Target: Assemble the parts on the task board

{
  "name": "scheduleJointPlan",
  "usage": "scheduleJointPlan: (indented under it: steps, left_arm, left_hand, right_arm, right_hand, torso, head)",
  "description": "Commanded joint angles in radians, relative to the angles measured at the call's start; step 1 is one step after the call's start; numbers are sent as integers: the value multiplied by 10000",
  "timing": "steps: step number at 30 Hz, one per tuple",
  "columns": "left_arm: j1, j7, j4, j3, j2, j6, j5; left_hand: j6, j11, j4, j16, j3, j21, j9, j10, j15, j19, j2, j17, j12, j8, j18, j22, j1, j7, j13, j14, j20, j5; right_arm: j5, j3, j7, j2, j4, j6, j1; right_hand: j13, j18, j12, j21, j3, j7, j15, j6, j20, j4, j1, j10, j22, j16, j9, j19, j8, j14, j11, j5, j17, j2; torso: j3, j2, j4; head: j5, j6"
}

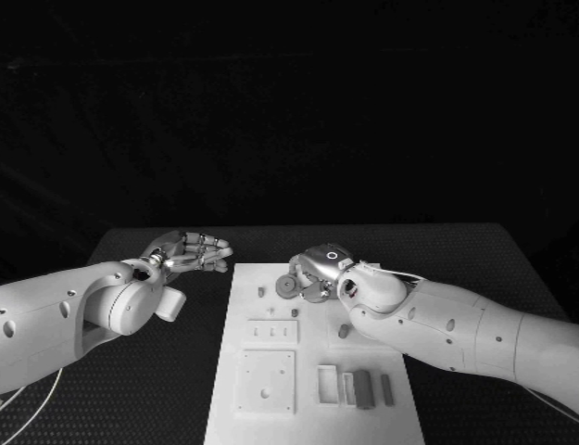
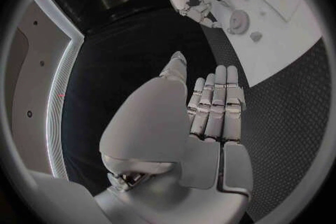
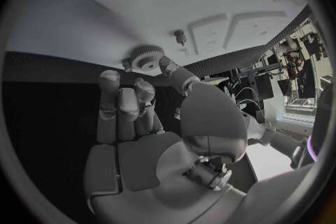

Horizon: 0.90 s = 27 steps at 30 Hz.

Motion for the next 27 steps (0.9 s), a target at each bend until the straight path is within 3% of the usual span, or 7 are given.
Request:
scheduleJointPlan:
  steps: [1, 3, 7, 12, 16, 21, 27]
  left_arm:
    - [10, 68, 46, 10, -24, 106, 34]
    - [10, 65, 51, 10, -52, 98, 34]
    - [10, 60, 49, 10, -79, 92, 34]
    - [10, 67, 34, 10, -56, 97, 34]
    - [10, 61, 8, 10, -6, 127, 34]
    - [9, 57, -38, 10, 38, 150, 34]
    - [8, 48, -65, 10, 64, 168, 34]
  left_hand:
    - [-85, 21, 1, -54, -46, -63, -17, 7, -9, 58, 1, 18, -41, -34, 24, 9, -133, 96, -9, 67, 27, -49]
    - [-86, 22, 0, -56, -47, -64, -17, 2, -9, 58, 0, 20, -45, -35, 24, 10, -136, 96, -10, 67, 27, -49]
    - [-92, 26, -2, -61, -49, -66, -18, -9, -9, 58, -5, 25, -54, -37, 25, 11, -141, 95, -13, 68, 26, -49]
    - [-97, 30, -3, -68, -50, -69, -19, -20, -9, 57, -9, 30, -64, -40, 25, 11, -145, 96, -16, 67, 26, -49]
    - [-98, 30, -3, -71, -49, -70, -19, -23, -8, 56, -8, 32, -67, -40, 24, 11, -146, 96, -16, 66, 26, -49]
    - [-99, 31, -3, -73, -48, -71, -19, -24, -8, 56, -5, 33, -68, -40, 24, 11, -146, 97, -16, 65, 26, -49]
    - [-99, 32, -3, -78, -45, -74, -19, -25, -7, 54, 0, 35, -71, -40, 24, 11, -146, 97, -17, 63, 26, -49]
  right_arm:
    - [397, 201, 187, -322, 429, -518, 88]
    - [645, 343, 212, -576, 700, -461, 168]
    - [1158, 505, 478, -897, 929, -73, 306]
    - [1819, 513, 614, -815, 772, 699, 365]
    - [2245, 513, 647, -495, 474, 1566, 364]
    - [2312, 509, 646, -71, 3, 2193, 357]
    - [2314, 480, 643, 273, -495, 2782, 292]
  right_hand:
    - [-27, 482, 47, -39, 12, 50, -29, 176, -49, 73, -11, -55, 119, 36, 9, 58, 62, 59, 94, 20, -11, -73]
    - [-37, 482, 51, -40, 18, 42, -37, 206, -54, 81, -6, -54, 121, 35, 12, 62, 80, 66, 86, 19, -8, -73]
    - [-47, 482, 56, -44, 24, 33, -46, 233, -56, 93, -6, -53, 122, 28, 15, 62, 98, 45, 77, 19, -56, -67]
    - [-70, 482, 63, -64, 42, 27, -54, 208, -57, 53, 47, -79, 131, 15, -1, 25, 89, 6, 70, 18, -91, 28]
    - [-95, 482, 87, -66, 23, -58, -120, 36, -50, -100, 130, -104, 152, 25, -48, -4, 12, -6, -6, 10, -67, 247]
    - [-129, 482, 108, -57, 98, -302, -338, -333, -53, -471, 455, -123, 180, 39, -113, -47, -133, -2, -238, 26, -7, 736]
    - [-177, 482, 115, -56, 716, -453, -485, -564, -37, -488, 1035, -151, 197, 32, -131, -135, -163, -44, -387, 59, -1, 1125]
  torso:
    - [16, -2, -20]
    - [23, -3, -30]
    - [20, -4, -29]
    - [44, -7, -113]
    - [70, -3, -93]
    - [47, -1, -49]
    - [19, -2, -39]
  head:
    - [-7, 43]
    - [-5, 60]
    - [-21, 89]
    - [11, 109]
    - [31, 92]
    - [-13, 59]
    - [14, 25]
